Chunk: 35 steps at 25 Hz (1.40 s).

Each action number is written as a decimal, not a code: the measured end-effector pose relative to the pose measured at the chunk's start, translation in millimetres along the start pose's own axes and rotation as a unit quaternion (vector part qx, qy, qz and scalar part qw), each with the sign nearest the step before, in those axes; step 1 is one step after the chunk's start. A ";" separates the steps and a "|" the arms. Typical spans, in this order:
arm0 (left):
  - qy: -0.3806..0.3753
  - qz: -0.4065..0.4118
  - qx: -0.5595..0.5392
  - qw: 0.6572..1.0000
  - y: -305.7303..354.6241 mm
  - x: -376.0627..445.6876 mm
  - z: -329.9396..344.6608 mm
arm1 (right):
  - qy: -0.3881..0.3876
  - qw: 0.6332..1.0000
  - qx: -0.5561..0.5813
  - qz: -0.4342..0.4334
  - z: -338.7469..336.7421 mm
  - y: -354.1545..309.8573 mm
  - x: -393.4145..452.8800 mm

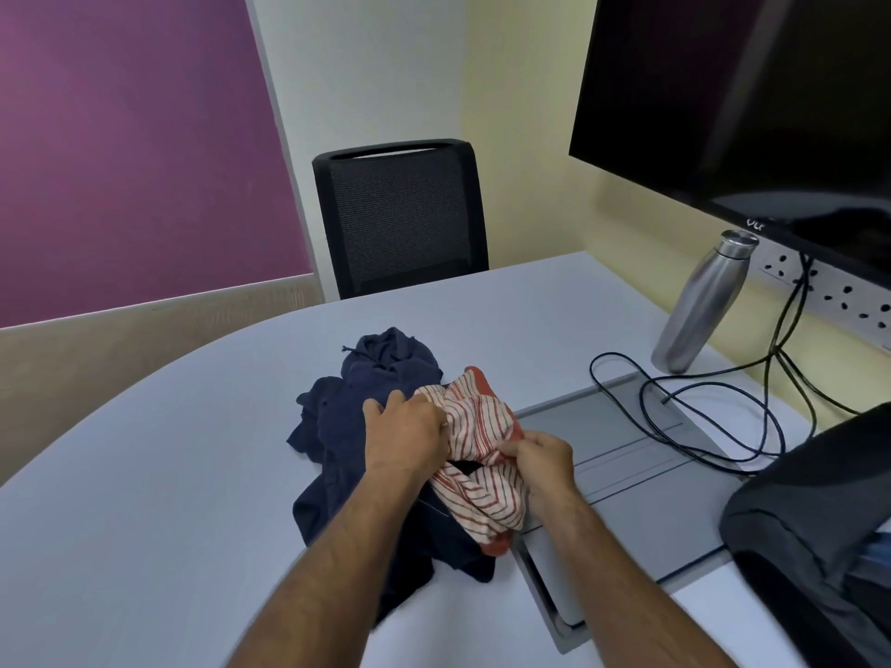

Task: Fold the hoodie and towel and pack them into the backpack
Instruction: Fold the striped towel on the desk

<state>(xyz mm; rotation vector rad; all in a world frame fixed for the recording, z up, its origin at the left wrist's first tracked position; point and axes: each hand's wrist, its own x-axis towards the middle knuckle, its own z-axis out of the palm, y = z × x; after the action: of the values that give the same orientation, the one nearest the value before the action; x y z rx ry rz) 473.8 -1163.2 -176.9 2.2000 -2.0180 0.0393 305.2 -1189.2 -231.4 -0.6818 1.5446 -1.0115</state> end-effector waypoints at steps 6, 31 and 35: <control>0.051 -0.027 -0.098 0.994 -10.3 -37.4 -29.8 | 0.057 0.982 -0.005 -0.179 -13.5 -38.9 -54.0; -0.019 0.323 0.065 0.944 -28.3 -217.0 -137.7 | -0.144 0.543 -0.614 -0.555 -117.7 -63.5 -257.7; -0.108 0.288 -0.065 0.949 -23.6 -261.1 -106.0 | -0.174 0.524 -0.638 -0.536 -124.8 -24.8 -273.5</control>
<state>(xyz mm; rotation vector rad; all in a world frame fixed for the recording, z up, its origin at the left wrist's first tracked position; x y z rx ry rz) 482.4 -889.4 -106.9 1.5248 -2.6281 -0.2693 242.0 -938.1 -76.6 -2.9385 1.1533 -0.1717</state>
